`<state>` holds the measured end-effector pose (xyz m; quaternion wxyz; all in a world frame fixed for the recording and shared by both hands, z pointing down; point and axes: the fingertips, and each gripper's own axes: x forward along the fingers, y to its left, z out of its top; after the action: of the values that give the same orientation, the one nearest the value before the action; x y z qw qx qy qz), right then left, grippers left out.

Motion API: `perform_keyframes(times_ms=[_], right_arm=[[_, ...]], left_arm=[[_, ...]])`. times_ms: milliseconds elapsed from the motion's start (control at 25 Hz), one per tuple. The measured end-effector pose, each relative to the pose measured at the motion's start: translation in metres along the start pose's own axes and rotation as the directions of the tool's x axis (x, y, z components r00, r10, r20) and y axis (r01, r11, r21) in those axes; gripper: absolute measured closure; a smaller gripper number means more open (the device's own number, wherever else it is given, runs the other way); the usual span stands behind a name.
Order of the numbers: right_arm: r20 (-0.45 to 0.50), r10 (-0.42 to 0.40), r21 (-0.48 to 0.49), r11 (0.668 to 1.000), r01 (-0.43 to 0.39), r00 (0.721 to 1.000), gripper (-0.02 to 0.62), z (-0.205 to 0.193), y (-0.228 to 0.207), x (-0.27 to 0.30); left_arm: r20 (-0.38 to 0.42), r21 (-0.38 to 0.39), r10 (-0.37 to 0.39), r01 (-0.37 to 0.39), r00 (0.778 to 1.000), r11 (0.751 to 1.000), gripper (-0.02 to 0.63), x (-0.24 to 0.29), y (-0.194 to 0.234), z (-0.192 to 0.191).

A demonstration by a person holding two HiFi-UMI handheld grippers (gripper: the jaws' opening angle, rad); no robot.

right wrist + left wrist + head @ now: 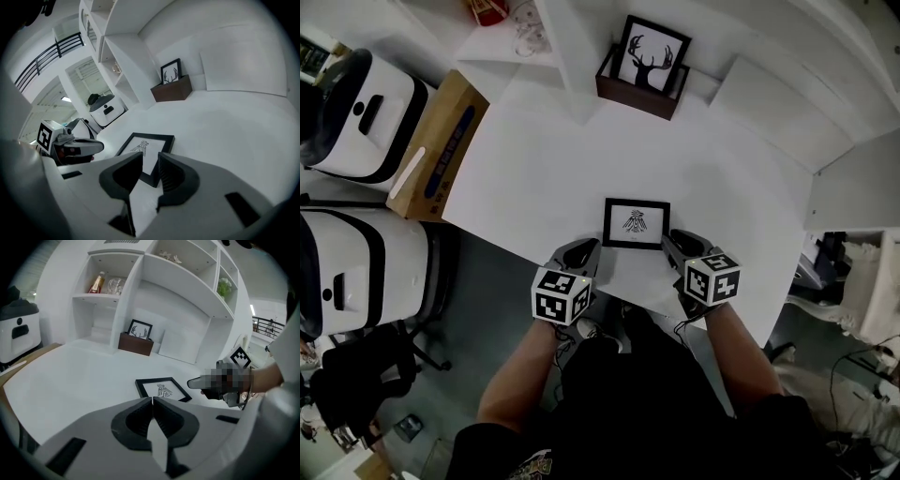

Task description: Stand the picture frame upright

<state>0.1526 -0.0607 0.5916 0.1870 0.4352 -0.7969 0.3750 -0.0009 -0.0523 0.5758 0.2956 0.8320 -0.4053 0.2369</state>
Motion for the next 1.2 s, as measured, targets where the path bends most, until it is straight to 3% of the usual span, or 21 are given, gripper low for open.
perform_keyframes(times_ms=[280, 440, 760, 1200], right_arm=[[-0.045, 0.0, 0.081, 0.997, 0.004, 0.999, 0.495, -0.01, -0.017, 0.018], [-0.058, 0.003, 0.093, 0.996, 0.003, 0.998, 0.491, -0.009, -0.021, 0.025], [-0.1, -0.016, 0.098, 0.995, 0.026, 0.995, 0.492, -0.009, -0.026, 0.032], [-0.117, -0.029, 0.11, 0.993, 0.042, 0.993, 0.512, -0.01, -0.027, 0.034]], left_arm=[[-0.043, -0.022, -0.007, 0.006, 0.999, 1.0, 0.597, 0.027, 0.009, -0.001], [-0.074, -0.041, -0.018, 0.015, 0.997, 0.999, 0.495, 0.039, 0.012, -0.004], [-0.095, -0.07, -0.027, 0.02, 0.995, 0.997, 0.491, 0.054, 0.015, -0.006], [-0.117, -0.035, -0.017, 0.013, 0.993, 0.999, 0.491, 0.062, 0.011, -0.004]])
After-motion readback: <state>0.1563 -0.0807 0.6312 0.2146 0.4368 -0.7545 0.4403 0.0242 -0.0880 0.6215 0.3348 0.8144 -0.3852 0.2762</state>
